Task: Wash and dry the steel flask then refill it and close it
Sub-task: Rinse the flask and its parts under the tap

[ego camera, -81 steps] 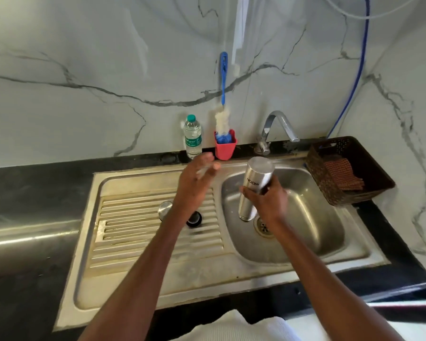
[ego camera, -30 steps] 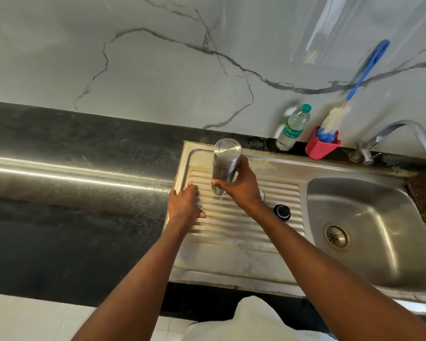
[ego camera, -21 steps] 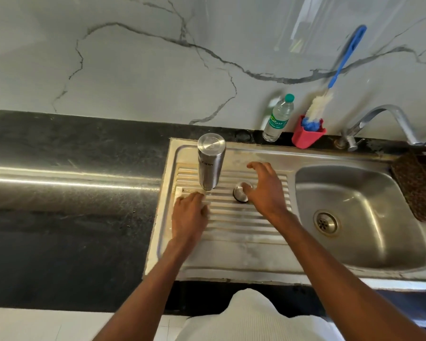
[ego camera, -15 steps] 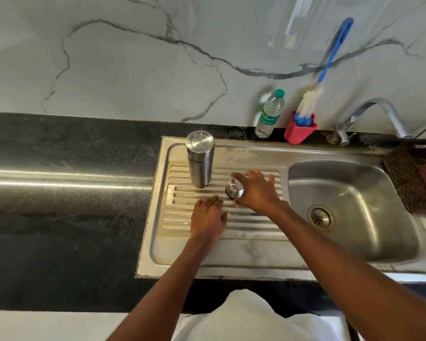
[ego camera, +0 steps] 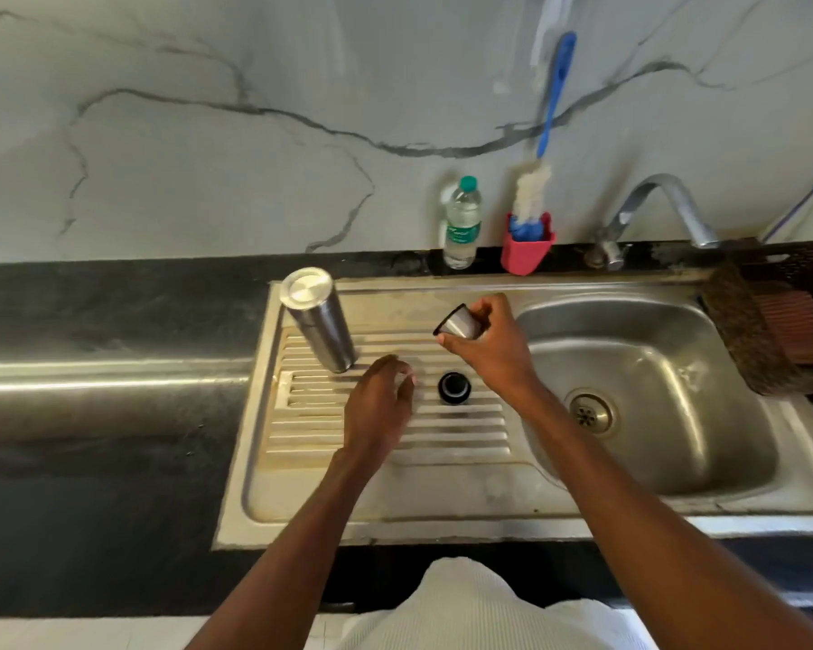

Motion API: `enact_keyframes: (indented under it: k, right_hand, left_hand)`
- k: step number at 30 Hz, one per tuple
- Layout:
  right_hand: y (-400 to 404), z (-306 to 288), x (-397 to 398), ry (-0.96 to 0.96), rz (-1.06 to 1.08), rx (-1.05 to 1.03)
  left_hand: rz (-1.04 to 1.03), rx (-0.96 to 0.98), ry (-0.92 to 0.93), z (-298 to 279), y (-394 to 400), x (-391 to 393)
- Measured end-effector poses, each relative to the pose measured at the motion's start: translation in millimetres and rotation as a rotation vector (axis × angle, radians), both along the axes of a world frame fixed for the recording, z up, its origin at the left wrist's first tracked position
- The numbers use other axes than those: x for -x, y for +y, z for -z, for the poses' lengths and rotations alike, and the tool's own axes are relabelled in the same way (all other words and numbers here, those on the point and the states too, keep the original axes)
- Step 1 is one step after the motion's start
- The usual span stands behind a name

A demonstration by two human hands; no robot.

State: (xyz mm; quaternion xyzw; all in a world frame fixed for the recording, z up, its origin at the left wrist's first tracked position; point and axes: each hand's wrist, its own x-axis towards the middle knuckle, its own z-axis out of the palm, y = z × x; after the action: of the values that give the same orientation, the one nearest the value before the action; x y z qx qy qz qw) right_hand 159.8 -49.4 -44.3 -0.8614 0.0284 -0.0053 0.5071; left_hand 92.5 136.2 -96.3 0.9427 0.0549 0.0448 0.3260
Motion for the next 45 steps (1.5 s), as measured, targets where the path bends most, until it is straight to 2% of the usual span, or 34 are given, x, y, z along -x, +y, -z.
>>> enact_keyframes:
  k: [4,9,14,20,24,29,37,45]
  right_hand:
    - [-66,0,5,-0.012,0.274,-0.211]
    - [-156,8,-3,-0.013,0.448,-0.303]
    - [-223,11,-24,0.028,0.488,-0.273]
    - [-260,28,-57,0.099,0.404,-0.25]
    - [-268,41,-71,0.091,0.302,-0.143]
    - [-269,52,-76,0.114,0.312,-0.2]
    - [-264,61,-80,0.157,0.32,-0.289]
    - [-264,63,-74,0.176,0.317,-0.333]
  left_hand:
    - [0.062,0.209,-0.065,-19,-63,-36]
    - [0.123,0.283,0.018,-37,-168,-92]
    - [0.16,0.264,0.096,-41,-257,-143]
    - [0.167,0.163,0.159,-37,-324,-206]
    - [0.175,0.045,0.209,-40,-347,-240]
    - [0.218,-0.116,0.136,-36,-351,-252]
    - [0.1,0.125,0.1,-30,-346,-249]
    - [0.096,0.176,0.115,-29,-345,-245]
